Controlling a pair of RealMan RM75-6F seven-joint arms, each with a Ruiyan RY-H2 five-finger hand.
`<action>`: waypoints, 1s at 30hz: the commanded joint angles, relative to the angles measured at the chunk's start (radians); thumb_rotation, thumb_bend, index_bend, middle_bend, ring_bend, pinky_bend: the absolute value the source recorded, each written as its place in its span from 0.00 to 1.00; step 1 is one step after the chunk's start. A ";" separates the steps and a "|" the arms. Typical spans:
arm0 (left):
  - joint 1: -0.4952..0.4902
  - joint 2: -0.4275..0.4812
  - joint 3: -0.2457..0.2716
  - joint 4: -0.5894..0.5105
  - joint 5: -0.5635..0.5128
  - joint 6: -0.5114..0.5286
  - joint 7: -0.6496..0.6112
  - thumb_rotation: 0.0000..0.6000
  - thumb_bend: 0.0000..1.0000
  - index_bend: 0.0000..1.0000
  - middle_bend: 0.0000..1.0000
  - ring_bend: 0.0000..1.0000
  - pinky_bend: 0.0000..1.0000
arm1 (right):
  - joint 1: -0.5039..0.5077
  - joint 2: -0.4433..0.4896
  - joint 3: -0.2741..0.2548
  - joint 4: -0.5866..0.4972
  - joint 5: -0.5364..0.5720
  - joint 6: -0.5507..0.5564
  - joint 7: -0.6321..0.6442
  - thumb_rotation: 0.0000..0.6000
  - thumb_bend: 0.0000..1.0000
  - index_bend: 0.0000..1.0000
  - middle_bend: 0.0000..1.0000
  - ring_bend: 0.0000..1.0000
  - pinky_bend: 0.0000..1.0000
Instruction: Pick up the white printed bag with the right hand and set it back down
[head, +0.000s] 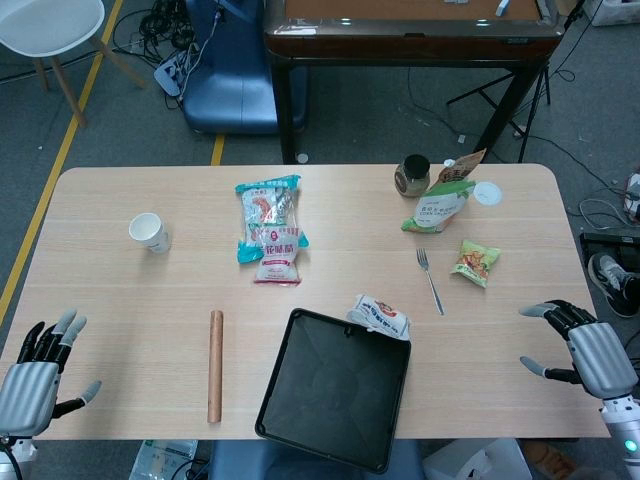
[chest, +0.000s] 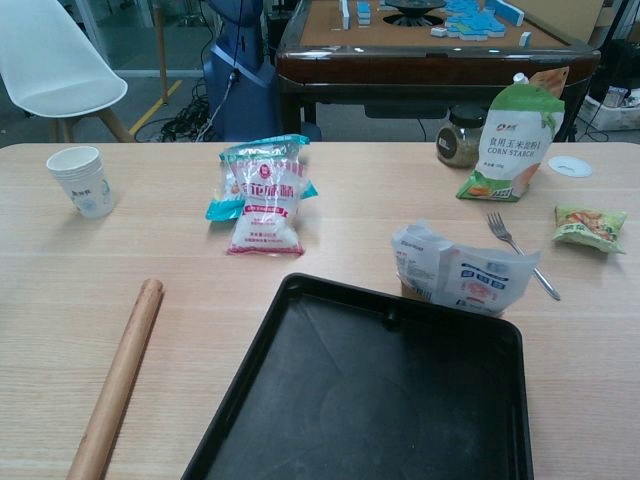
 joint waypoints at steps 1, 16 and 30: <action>0.000 0.000 0.002 0.001 0.000 -0.003 0.000 1.00 0.18 0.08 0.05 0.11 0.01 | 0.002 0.000 -0.002 -0.004 -0.002 -0.006 -0.007 1.00 0.05 0.31 0.34 0.24 0.34; 0.011 0.005 -0.001 0.007 -0.007 0.009 -0.012 1.00 0.18 0.08 0.05 0.11 0.01 | 0.066 -0.016 0.004 -0.059 -0.006 -0.115 -0.085 1.00 0.04 0.19 0.28 0.20 0.31; 0.006 -0.002 -0.007 0.022 -0.014 -0.006 -0.023 1.00 0.18 0.08 0.05 0.11 0.01 | 0.055 -0.018 0.011 -0.064 0.022 -0.106 -0.091 1.00 0.04 0.19 0.28 0.19 0.31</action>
